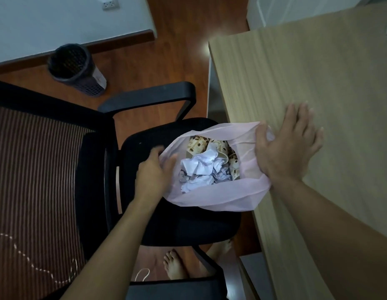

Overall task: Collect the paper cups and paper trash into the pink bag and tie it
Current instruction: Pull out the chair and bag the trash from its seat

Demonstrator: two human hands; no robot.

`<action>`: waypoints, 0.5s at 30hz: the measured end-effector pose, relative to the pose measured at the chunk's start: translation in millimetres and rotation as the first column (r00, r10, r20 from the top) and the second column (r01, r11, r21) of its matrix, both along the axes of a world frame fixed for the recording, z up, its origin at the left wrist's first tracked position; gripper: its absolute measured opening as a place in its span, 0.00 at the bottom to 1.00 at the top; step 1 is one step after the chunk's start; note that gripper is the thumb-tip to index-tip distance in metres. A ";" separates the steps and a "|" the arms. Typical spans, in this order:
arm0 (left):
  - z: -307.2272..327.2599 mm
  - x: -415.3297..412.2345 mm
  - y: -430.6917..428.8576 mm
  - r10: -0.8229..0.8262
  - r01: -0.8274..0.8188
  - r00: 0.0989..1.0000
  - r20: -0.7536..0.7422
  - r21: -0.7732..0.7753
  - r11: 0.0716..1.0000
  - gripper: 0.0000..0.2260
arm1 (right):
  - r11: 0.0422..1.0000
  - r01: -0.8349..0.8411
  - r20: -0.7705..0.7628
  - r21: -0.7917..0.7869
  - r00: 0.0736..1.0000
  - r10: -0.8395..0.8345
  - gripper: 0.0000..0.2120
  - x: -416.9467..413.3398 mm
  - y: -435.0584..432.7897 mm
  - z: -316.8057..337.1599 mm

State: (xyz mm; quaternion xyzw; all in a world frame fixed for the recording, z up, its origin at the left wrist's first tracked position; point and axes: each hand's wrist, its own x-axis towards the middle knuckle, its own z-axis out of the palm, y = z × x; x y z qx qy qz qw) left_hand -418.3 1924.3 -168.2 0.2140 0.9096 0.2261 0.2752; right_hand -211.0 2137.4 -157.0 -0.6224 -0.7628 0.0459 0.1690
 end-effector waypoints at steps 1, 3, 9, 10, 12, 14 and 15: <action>0.1 -0.1 -1.3 0.020 -0.020 1.000 0.017 0.044 0.999 0.19 | 1.000 -0.004 -0.043 -0.007 0.999 0.003 0.33 0.8 0.1 0.2; 4.9 5.0 -0.9 0.048 -0.051 0.998 0.035 0.095 0.994 0.24 | 1.000 -0.016 -0.105 -0.015 0.994 0.014 0.22 2.0 1.1 0.6; 47.4 26.4 7.1 0.224 -0.260 0.953 0.204 0.176 0.949 0.27 | 0.998 -0.065 -0.147 0.022 0.987 0.067 0.23 6.1 -0.2 0.6; 55.3 28.9 7.3 0.242 -0.286 0.942 0.234 0.177 0.942 0.28 | 0.998 -0.068 -0.159 0.015 0.985 0.070 0.24 6.9 -0.4 2.0; 73.1 33.4 6.9 0.257 -0.307 0.931 0.260 0.174 0.936 0.28 | 0.997 -0.080 -0.181 -0.004 0.980 0.078 0.25 8.3 -0.4 4.4; 90.5 36.2 6.4 0.255 -0.298 0.937 0.238 0.172 0.939 0.28 | 0.996 -0.089 -0.209 -0.020 0.974 0.083 0.25 9.7 -0.8 6.3; 99.6 37.1 5.5 0.253 -0.292 0.942 0.219 0.171 0.941 0.28 | 0.995 -0.096 -0.219 -0.033 0.972 0.086 0.24 11.8 0.2 5.8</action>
